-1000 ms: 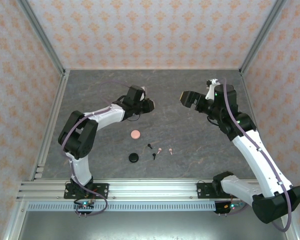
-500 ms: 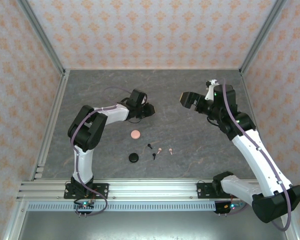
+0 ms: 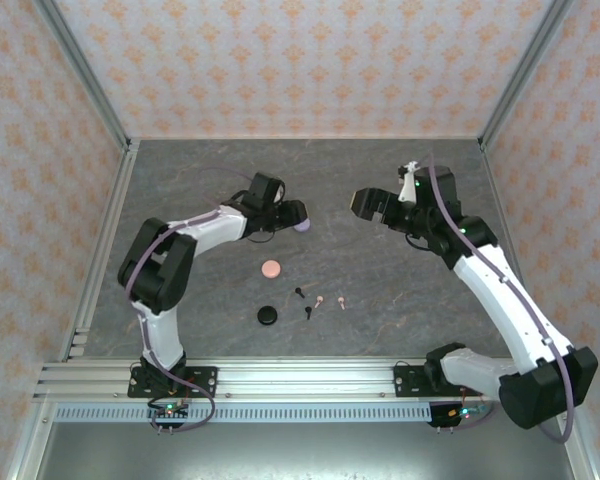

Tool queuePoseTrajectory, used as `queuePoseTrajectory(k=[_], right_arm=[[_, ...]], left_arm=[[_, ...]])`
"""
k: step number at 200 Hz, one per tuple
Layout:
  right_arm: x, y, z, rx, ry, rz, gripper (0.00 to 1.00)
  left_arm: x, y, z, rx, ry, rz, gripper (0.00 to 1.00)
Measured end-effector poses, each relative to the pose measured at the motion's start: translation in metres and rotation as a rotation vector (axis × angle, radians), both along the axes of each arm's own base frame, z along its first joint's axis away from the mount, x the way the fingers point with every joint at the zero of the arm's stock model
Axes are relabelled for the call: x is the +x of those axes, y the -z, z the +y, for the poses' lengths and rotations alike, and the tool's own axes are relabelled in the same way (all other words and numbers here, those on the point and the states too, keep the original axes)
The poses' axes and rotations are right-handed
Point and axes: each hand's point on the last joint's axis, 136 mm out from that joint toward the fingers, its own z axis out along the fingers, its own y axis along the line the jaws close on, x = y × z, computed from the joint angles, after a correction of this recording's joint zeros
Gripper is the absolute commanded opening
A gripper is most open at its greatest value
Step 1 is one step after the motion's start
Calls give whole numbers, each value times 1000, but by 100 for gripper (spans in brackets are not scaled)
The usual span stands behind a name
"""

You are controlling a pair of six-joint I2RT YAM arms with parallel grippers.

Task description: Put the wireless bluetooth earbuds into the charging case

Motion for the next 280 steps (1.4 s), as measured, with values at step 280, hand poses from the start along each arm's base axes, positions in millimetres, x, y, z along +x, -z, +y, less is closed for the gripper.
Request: queuePoseTrajectory(k=[280], right_arm=[[-14,201,244,-707,-696,153,95]], left_arm=[[-102,-51,245,-60,-526,-28,73]])
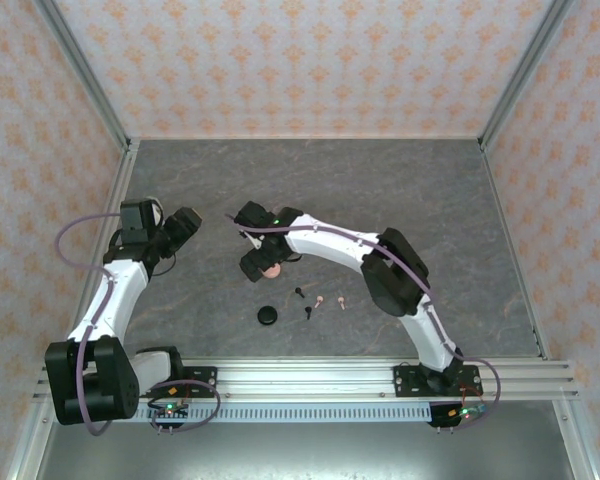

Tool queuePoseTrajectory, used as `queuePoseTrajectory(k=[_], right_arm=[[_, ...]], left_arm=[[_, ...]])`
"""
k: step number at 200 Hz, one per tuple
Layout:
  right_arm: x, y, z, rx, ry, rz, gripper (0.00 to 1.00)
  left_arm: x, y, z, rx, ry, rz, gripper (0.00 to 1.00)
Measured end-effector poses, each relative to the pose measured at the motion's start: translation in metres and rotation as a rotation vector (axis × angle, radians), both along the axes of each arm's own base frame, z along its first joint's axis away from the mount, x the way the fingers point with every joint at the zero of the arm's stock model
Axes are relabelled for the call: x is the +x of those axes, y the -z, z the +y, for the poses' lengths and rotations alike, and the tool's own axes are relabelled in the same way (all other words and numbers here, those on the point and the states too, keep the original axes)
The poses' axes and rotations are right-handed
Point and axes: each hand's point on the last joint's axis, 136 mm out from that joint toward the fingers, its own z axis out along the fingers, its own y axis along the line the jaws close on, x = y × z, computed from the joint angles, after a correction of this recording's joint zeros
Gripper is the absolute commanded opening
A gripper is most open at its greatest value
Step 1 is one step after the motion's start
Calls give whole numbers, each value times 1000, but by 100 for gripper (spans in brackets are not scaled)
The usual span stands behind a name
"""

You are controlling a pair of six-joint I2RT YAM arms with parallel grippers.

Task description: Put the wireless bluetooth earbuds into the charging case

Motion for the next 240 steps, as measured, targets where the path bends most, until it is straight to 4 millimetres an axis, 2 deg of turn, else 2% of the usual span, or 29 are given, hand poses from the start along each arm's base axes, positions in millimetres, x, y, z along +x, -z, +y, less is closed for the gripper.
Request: queuePoseTrajectory(k=[20,48,91,211,240], right_arm=[[5,11,-1,-32,19,-3,95],[5,26,-12,-99,45,2,95],[3,35,-24,-131,87,18,94],[-7,34,-72,-142,184,56,94],[-7,30,-74,-128,184,68,94]], left_arm=[[0,0,-1,-9,7,0,73],[-1,0,-3,-16,13,0,73],[-1,0,-3,-17,13,1,73],[-1,0,-3,-16,13,2,73],[-1,0,-3,-17,13,3,74]])
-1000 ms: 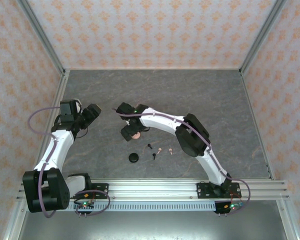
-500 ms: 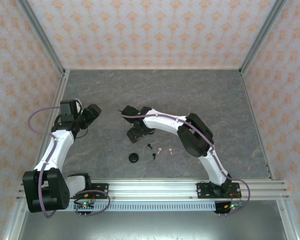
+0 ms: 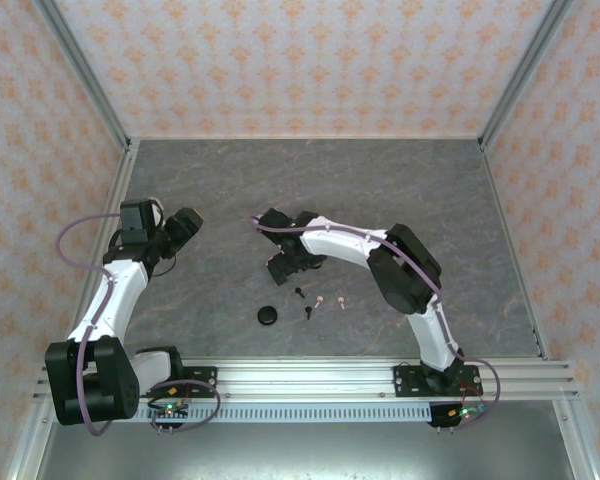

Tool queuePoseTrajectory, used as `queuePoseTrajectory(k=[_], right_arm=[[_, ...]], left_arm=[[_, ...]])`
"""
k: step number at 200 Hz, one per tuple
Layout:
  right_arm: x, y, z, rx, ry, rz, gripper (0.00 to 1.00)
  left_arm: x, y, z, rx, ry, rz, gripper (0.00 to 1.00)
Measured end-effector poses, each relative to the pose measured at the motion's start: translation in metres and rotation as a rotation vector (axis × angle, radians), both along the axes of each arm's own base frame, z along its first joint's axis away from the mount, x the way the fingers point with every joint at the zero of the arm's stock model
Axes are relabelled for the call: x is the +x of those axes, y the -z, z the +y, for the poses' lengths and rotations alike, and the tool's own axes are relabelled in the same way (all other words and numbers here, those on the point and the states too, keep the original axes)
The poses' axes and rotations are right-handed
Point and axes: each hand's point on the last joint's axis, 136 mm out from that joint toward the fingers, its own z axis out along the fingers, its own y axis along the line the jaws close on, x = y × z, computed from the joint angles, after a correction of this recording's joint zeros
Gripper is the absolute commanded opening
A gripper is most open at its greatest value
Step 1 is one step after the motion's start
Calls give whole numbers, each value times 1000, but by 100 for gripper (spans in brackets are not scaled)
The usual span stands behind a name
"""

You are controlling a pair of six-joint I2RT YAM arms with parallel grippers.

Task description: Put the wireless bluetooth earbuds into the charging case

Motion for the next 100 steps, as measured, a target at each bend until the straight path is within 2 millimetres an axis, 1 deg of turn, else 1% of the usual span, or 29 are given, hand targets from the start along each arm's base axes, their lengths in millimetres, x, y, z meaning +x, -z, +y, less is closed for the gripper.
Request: queuePoseTrajectory(k=[37,64,88,100], right_arm=[[-3,-15,13,77,-57,6,94],[-2,-22,21,104,-99,3,94],[6,-31,32,126,-119,-23,94],[11,-32,38,135,-123,-32,93]], left_arm=[[-2,2,0,0,2,11,74],[-3,3,0,-1,2,15,74],[-3,3,0,0,2,15,74],[-3,3,0,0,2,16,74]])
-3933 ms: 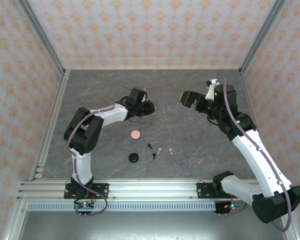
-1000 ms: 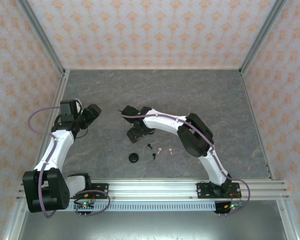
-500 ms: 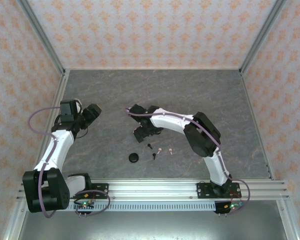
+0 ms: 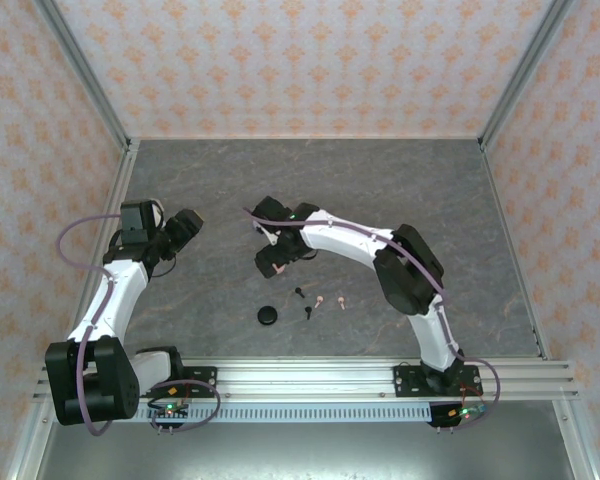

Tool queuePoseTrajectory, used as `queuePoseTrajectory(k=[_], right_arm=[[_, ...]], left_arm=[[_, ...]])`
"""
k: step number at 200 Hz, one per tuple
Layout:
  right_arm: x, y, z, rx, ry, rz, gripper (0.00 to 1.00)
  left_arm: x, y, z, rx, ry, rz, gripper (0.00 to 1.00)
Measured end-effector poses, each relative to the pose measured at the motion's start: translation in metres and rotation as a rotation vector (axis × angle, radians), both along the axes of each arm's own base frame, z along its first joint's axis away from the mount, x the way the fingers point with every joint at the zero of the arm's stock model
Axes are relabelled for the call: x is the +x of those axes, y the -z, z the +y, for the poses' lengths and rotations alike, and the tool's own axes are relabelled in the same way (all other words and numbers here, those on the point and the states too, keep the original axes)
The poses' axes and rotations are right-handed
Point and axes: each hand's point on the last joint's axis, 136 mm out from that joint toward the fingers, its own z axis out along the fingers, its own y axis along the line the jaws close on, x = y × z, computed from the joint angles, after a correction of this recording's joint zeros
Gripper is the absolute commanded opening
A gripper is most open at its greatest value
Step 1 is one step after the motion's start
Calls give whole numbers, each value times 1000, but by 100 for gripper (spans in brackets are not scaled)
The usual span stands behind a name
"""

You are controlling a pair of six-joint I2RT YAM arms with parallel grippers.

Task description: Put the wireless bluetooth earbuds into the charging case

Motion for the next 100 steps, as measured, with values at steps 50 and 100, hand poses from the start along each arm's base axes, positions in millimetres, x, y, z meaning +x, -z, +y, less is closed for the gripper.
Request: queuePoseTrajectory(k=[50,100], right_arm=[[2,27,6,-35,-10,31,83],[2,34,11,-44,-14,35,71]], left_arm=[[0,-2,0,1,0,-5,74],[0,-2,0,1,0,-7,75]])
